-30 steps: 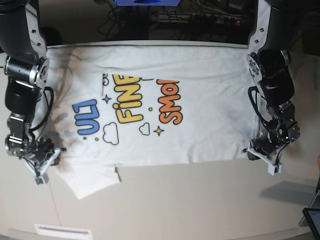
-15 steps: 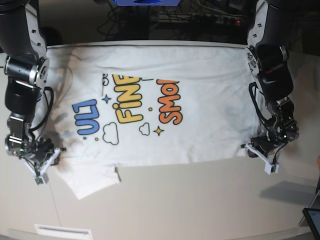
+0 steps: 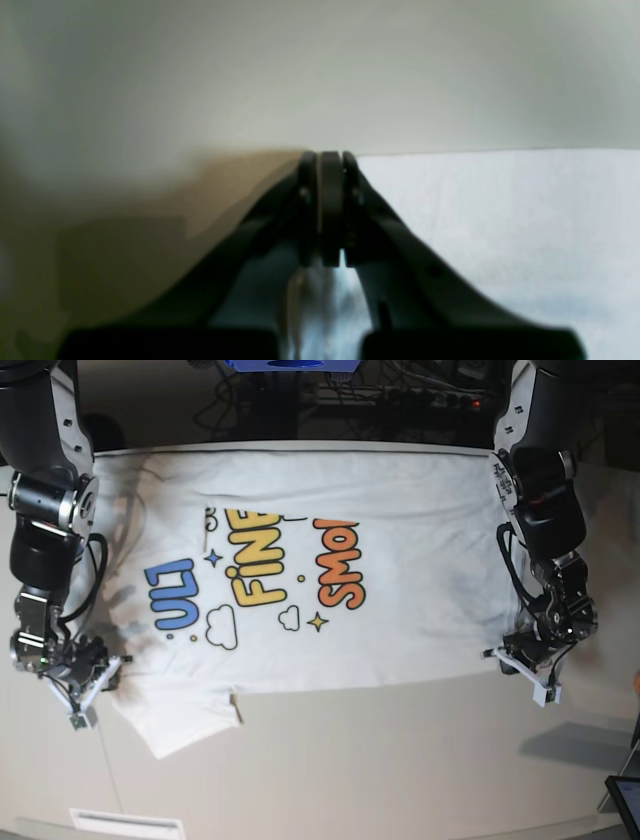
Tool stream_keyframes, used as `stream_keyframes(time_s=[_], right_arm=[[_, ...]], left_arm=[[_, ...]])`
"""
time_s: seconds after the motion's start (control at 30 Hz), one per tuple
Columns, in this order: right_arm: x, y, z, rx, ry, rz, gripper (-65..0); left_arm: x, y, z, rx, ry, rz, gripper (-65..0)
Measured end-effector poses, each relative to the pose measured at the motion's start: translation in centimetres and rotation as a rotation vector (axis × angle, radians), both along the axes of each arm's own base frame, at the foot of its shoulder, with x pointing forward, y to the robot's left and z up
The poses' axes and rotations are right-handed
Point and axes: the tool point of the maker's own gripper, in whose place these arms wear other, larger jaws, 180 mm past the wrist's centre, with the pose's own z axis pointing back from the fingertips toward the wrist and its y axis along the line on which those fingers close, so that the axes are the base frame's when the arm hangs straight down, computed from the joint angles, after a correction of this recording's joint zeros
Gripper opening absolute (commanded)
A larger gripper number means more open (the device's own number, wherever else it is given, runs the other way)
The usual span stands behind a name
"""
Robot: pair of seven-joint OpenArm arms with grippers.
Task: Fold the T-shirt properly
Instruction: 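Grasp the side edge with the left gripper while the right holds the sleeve, then fold both side edges inward toward the printed lettering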
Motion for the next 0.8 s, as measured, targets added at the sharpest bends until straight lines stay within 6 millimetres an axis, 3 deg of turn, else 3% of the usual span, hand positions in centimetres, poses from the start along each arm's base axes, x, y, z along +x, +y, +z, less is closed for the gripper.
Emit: stream_keyframes(time_s=[0.23,0.47,0.8], right_arm=[[0.1,0.1,-0.1,0.015,-0.038,-0.004,-64.0],[0.1,0.0,0.2,0.001,-0.04,-0.001,-64.1],[0.8,-0.4,2.5,-0.044,-0.117,0.013,-64.3]], left_arm=[[1.1,0.0,2.7,0.051,-0.062,-0.021,-65.0],[0.5,-0.1,1.9,0.052,-0.046,-0.023,-65.0],[-0.1,-0.1,1.8,0.063,-0.045,-0.028,-65.0]])
